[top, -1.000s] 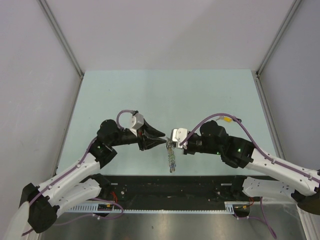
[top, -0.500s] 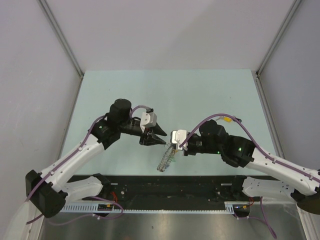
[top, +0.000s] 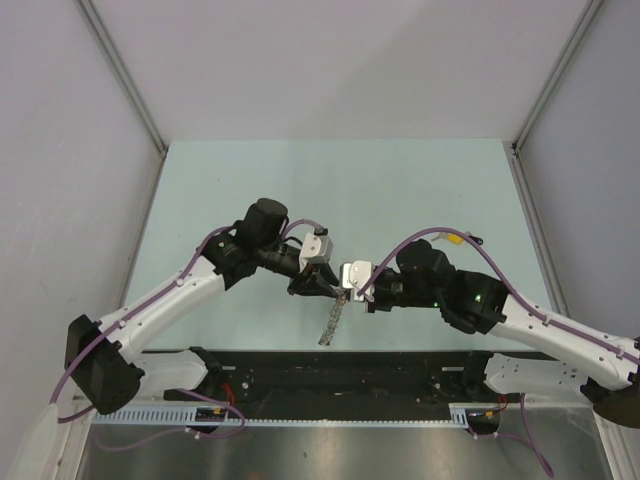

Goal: Put the keys on the keyring

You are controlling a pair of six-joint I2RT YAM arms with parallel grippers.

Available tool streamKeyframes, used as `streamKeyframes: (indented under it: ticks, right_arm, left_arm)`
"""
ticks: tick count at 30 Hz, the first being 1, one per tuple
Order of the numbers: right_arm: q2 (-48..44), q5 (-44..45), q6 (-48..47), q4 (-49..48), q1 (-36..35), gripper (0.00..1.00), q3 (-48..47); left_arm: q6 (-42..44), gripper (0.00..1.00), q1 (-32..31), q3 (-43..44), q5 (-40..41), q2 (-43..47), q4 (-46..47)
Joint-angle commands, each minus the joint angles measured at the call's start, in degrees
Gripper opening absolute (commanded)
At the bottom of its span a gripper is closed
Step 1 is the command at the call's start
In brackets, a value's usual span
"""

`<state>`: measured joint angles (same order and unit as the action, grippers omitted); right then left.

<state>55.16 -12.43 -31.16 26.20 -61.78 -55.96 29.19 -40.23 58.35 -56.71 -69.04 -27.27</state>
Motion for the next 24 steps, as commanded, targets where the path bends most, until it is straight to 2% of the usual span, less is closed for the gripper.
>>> streamKeyframes:
  ticks: [1,4,5,8,12,15,18,21,24]
  right_arm:
    - [0.0,-0.7,-0.5,-2.7,-0.4,0.00,-3.3]
    - [0.0,-0.8,-0.5,-2.8,-0.4,0.00,-3.3]
    - [0.0,-0.8,-0.4,-2.7,-0.4,0.00,-3.3]
    - [-0.1,-0.4,-0.1,-2.4,-0.6,0.00,-3.3]
    - [-1.3,1.4,0.7,-0.8,-0.5,0.00,-3.3]
    - [-2.9,3.5,1.5,1.0,-0.5,0.00,-3.1]
    - [-4.8,4.4,2.9,1.3,-0.5,0.00,-1.8]
    - [-5.7,3.9,4.3,0.4,-0.6,0.00,0.1]
    - [-5.9,2.8,6.0,-1.8,-0.8,0.00,2.5]
  left_arm:
    - [2.3,0.31,-0.6,2.2,-5.1,0.1,-2.5]
    - [1.7,0.21,-0.9,2.2,-5.4,-0.2,-2.4]
    - [1.5,0.14,-0.9,2.1,-5.6,-0.2,-2.0]
    - [-0.4,0.00,-0.9,1.6,-5.0,0.0,-0.5]
    - [-6.8,0.00,-0.9,-1.2,-3.5,2.7,4.3]
    - [-14.5,0.00,-0.6,-5.3,-1.4,6.6,12.4]
    - [-22.9,0.00,-0.5,-9.5,0.5,10.5,22.3]
    - [-32.5,0.00,-0.6,-14.7,1.6,13.0,39.2]
    - [-39.8,0.00,-0.7,-19.0,4.3,14.1,50.3]
